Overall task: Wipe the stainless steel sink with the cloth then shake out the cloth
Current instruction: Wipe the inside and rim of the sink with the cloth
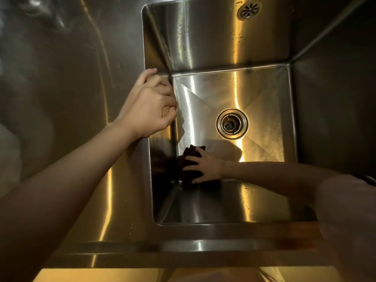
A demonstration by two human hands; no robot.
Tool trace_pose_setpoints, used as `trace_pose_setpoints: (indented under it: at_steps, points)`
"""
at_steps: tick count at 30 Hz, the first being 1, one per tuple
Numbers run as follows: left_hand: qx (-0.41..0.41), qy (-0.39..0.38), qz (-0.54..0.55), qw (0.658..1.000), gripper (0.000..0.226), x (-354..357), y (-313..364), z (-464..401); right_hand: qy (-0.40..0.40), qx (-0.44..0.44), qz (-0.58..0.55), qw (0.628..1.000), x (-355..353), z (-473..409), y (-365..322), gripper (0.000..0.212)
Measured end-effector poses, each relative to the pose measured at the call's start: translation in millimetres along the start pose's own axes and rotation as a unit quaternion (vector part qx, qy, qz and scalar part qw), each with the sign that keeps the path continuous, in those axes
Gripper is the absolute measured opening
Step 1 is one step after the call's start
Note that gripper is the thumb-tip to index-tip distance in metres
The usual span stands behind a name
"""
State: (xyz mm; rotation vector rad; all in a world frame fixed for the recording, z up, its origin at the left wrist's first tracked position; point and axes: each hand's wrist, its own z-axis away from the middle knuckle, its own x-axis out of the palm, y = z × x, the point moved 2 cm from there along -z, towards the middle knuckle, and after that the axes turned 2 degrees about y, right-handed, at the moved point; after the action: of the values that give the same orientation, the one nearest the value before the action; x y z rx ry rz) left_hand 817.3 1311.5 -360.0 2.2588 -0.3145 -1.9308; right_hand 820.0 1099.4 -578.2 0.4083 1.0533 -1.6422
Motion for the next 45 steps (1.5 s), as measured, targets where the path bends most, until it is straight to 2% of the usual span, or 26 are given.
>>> trace_pose_setpoints:
  at_steps: [4,7,11,15,21,26,32,39,42,45]
  points:
    - [0.001,-0.007,0.004,1.0,0.024,-0.1,-1.0,1.0,0.022,-0.009,-0.101,0.995,-8.9,1.0,-10.8,0.059]
    - [0.003,-0.01,0.001,1.0,0.023,0.3,0.1,1.1,0.04,-0.002,-0.136,0.99,-11.6,-1.7,-18.7,0.052]
    - [0.009,-0.015,-0.003,1.0,0.025,0.3,0.7,1.2,0.025,0.003,-0.216,0.976,-17.0,-9.4,-21.4,0.037]
    - [0.005,-0.018,0.007,1.0,0.025,1.1,-0.6,1.6,0.019,0.023,-0.32,0.947,-16.3,-7.5,-20.1,0.027]
    - [0.003,-0.016,0.007,1.0,0.026,-0.6,1.5,1.4,0.039,0.032,-0.472,0.88,-24.3,14.0,-25.8,0.027]
    - [-0.001,-0.031,-0.005,0.999,0.029,-3.7,3.4,1.1,0.038,-0.009,-0.514,0.857,-70.1,49.4,-47.0,0.028]
    - [-0.003,-0.034,-0.002,0.999,0.028,-4.7,3.4,0.8,0.065,-0.056,-0.594,0.8,-121.7,102.5,-81.9,0.026]
    - [0.005,-0.031,0.003,0.999,0.028,-2.9,2.5,1.6,0.058,-0.057,-0.588,0.805,-122.2,105.5,-75.6,0.025]
    - [0.007,-0.03,0.005,1.0,0.028,-2.2,1.7,1.3,0.04,-0.002,-0.527,0.849,-88.7,82.7,-49.8,0.03]
    - [0.007,-0.024,0.008,1.0,0.027,-1.4,0.6,1.0,0.021,0.061,-0.485,0.872,-49.8,64.1,-22.6,0.034]
